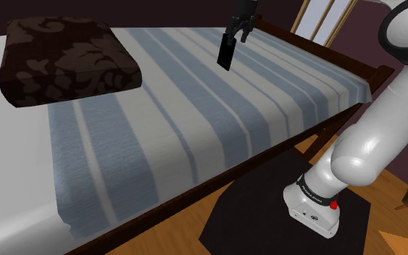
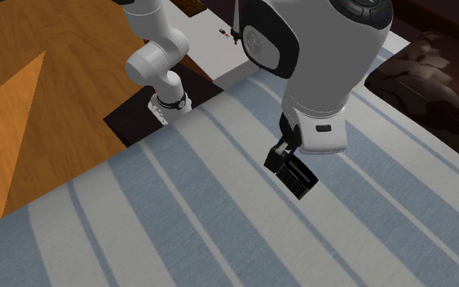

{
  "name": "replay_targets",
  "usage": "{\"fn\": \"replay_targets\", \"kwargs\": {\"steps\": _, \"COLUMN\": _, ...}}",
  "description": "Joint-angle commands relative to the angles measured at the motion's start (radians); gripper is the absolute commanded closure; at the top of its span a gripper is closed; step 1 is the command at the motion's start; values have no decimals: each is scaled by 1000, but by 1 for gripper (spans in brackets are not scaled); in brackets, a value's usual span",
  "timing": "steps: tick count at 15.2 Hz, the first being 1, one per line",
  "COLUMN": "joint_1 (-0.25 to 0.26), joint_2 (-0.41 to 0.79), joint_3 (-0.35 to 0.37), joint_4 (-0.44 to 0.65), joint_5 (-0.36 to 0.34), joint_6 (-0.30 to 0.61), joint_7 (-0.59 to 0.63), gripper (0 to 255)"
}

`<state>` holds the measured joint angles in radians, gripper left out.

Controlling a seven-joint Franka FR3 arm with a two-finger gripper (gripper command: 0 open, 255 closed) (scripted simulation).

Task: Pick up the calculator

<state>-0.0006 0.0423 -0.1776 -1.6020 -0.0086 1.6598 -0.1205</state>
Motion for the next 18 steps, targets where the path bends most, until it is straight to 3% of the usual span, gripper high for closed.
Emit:
{"fn": "replay_targets", "kwargs": {"steps": 1, "joint_1": 1, "joint_2": -4, "joint_3": 1, "joint_4": -32, "joint_5": -1, "joint_6": 29, "joint_7": 2, "gripper": 0}}
{"fn": "replay_targets", "kwargs": {"steps": 3, "joint_1": 1, "joint_2": -5, "joint_3": 1, "joint_4": -41, "joint_5": -1, "joint_6": 37, "joint_7": 2, "gripper": 0}}
{"fn": "replay_targets", "kwargs": {"steps": 4, "joint_1": 1, "joint_2": -5, "joint_3": 0, "joint_4": -41, "joint_5": -1, "joint_6": 36, "joint_7": 1, "gripper": 255}}
{"fn": "replay_targets", "kwargs": {"steps": 13, "joint_1": 1, "joint_2": -5, "joint_3": 1, "joint_4": -41, "joint_5": -1, "joint_6": 37, "joint_7": 2, "gripper": 255}}
{"fn": "replay_targets", "kwargs": {"steps": 18, "joint_1": 0, "joint_2": 8, "joint_3": 0, "joint_4": 42, "joint_5": 1, "joint_6": -34, "joint_7": 0, "gripper": 255}}
